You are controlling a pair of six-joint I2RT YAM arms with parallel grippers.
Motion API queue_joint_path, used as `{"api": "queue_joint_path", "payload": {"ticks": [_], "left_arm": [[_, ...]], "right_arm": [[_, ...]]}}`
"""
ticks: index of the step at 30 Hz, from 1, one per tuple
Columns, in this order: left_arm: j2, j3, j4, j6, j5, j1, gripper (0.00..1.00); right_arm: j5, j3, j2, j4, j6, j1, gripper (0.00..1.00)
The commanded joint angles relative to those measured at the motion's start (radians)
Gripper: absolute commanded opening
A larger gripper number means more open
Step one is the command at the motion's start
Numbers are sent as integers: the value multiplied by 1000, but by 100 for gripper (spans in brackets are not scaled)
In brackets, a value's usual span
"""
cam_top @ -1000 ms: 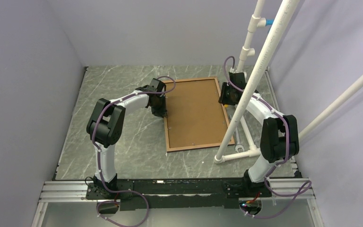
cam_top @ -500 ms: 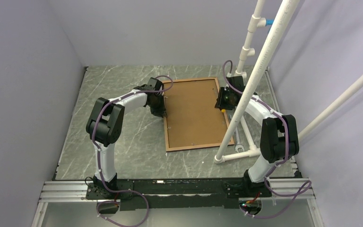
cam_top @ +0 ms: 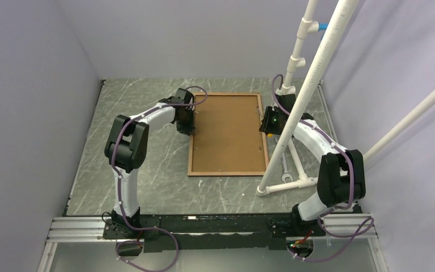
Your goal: Take the photo out of the frame
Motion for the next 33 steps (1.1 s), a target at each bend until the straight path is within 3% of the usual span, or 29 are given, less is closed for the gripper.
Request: {"api": "queue_joint_path", "payload": {"ticks": [1,8,10,12,13,16,23,29,33], "left_arm": [[8,61,-34,199,-129,36,0],[3,65,-50,345,-193,47,0],[-6,77,-77,334,-208,55,21],[-46,71,-74,322,-240,61,51],[-72,50,-61,315,-246,66,61],[-141,47,-68,284,-256,82,78],[-336,2,-155,65,-354,86,81],[-623,-257,-94,-318,-271,86,82],[-764,-494,32,-574,-121,64,82]], "right_arm": [[5,-16,-65,31,18,0,0],[-10,-58,-113,61,26,3,0],[-25,-76,-134,87,29,3,0],[-21,-86,-150,93,30,3,0],[-17,-93,-158,96,29,4,0],[-16,-116,-191,124,36,6,0],[-57,-173,-229,197,60,6,0],[-90,-195,-256,228,76,8,0],[-90,-196,-267,225,75,7,0]]}}
